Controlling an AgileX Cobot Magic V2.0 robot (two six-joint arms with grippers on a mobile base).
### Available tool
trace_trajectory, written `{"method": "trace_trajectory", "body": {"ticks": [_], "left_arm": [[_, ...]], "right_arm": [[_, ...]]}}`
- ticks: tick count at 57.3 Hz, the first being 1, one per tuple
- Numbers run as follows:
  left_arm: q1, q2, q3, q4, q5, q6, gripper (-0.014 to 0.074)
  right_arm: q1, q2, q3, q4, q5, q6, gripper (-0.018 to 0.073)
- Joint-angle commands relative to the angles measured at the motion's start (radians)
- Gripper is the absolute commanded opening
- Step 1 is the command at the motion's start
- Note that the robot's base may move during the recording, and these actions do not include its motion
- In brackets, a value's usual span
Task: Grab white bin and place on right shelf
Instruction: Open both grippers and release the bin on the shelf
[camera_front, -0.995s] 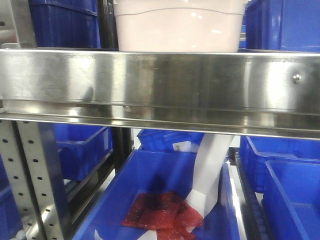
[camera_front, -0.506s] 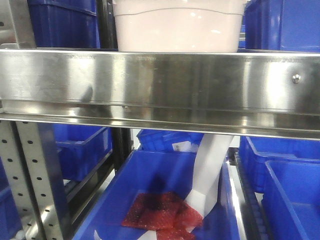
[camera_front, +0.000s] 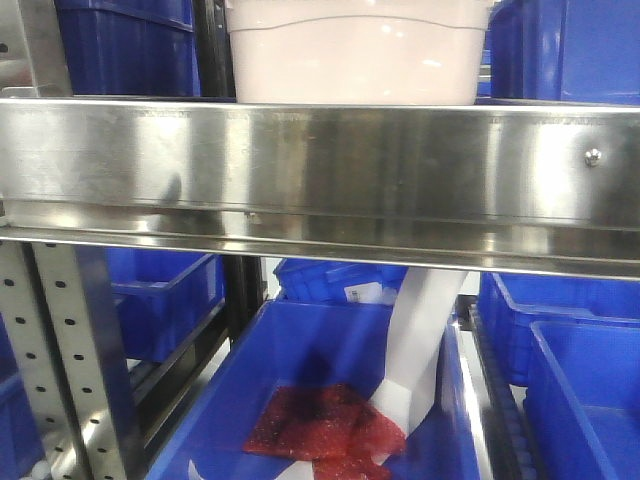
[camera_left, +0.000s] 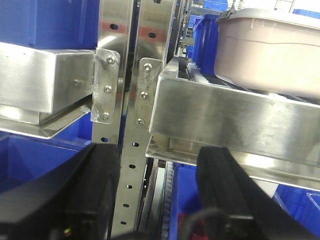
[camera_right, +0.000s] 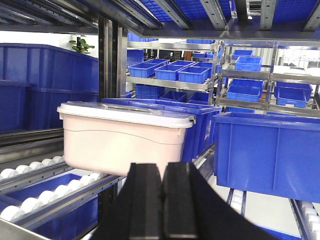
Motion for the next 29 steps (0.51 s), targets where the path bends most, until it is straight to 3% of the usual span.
{"method": "trace_trajectory", "body": {"ticks": [1, 29], "left_arm": [[0.001, -0.013, 0.008, -0.002, -0.085, -0.012, -0.0118], [0.001, -0.013, 0.008, -0.002, -0.085, -0.012, -0.0118]], "right_arm": [[0.001, 0.011, -0.029, 0.028, -0.027, -0.004, 0.0070], [0.001, 0.011, -0.029, 0.028, -0.027, -0.004, 0.0070]]}}
